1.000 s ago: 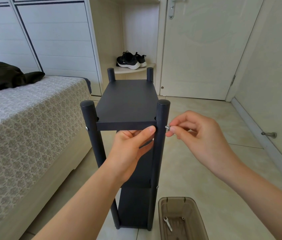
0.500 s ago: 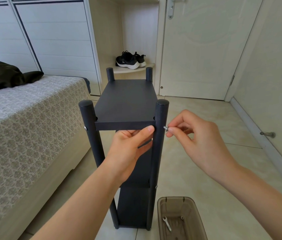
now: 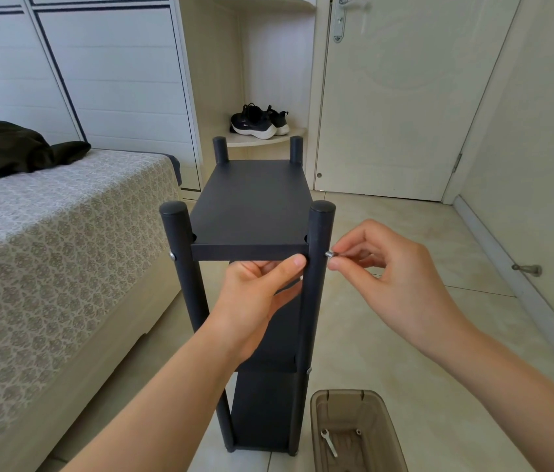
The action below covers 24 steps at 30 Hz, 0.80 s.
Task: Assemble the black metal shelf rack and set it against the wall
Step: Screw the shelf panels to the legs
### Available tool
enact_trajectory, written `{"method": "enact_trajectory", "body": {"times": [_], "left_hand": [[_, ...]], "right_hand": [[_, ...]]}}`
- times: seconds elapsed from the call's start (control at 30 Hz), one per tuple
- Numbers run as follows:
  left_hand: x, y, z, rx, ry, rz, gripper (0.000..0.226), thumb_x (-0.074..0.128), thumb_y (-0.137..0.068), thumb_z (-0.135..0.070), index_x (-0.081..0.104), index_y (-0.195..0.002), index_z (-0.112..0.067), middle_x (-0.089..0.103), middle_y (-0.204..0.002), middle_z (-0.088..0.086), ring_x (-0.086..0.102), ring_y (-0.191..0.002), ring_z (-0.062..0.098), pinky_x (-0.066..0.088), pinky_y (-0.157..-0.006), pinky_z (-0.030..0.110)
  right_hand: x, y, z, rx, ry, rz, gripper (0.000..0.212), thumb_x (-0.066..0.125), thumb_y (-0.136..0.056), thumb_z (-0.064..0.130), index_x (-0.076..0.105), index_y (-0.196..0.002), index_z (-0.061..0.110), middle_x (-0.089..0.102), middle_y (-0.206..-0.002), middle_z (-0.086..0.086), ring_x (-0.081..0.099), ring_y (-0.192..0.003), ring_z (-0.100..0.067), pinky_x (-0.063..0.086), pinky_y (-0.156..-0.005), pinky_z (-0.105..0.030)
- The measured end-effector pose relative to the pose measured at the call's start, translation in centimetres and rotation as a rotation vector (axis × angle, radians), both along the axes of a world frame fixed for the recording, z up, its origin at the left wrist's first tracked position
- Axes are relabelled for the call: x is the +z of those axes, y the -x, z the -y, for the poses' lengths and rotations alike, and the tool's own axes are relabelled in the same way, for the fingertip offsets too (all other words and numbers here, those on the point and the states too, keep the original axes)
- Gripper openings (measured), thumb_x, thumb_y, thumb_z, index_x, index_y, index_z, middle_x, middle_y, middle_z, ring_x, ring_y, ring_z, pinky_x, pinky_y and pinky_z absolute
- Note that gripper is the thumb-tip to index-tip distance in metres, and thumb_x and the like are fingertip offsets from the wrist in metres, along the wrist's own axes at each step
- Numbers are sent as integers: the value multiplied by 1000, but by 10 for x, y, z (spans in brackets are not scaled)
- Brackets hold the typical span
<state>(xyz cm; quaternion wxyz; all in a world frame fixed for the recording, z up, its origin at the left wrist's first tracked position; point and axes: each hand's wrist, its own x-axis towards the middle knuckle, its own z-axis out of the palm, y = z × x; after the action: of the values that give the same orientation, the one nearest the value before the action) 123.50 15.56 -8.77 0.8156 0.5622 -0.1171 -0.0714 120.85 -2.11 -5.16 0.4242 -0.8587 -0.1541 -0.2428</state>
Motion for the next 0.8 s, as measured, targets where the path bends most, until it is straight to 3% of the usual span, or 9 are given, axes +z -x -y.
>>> {"method": "enact_trajectory", "body": {"times": [0.3,0.47,0.67,0.8], "left_hand": [[1,3,0,11,5,-16,18,70,-82,-28,81,-91,-17,77,-104,12,72,-106,23,58,-82,23],[2,3,-1,2,-10,-16,19,69,-83,-30,81,-92,-18,77,-104,10,72,-106,22,57,-83,22],[1,4,0,19,-13,-25,21,71,-80,-31,81,-91,-16,76,-103,12,72,-106,23,58,-88,27],[2,4,0,12,-9,-25,20,70,-81,-30,81,-91,-16,76,-103,13,72,-106,24,58,-89,29]], "right_hand": [[-1,2,-2,13,50,39,21,74,-85,18,59,-83,32,68,-83,17,64,-86,1,48,-80,-8],[-3,-1,-3,12,-63,-32,17,75,-84,19,63,-79,30,69,-78,15,66,-82,-1,49,-75,-10],[-3,-4,-4,56,-120,-116,11,70,-88,19,62,-81,20,73,-76,13,69,-81,-2,54,-76,-25],[-2,-8,-2,44,-142,-139,13,76,-82,24,64,-79,25,72,-78,13,68,-78,-1,51,-72,-19]]}}
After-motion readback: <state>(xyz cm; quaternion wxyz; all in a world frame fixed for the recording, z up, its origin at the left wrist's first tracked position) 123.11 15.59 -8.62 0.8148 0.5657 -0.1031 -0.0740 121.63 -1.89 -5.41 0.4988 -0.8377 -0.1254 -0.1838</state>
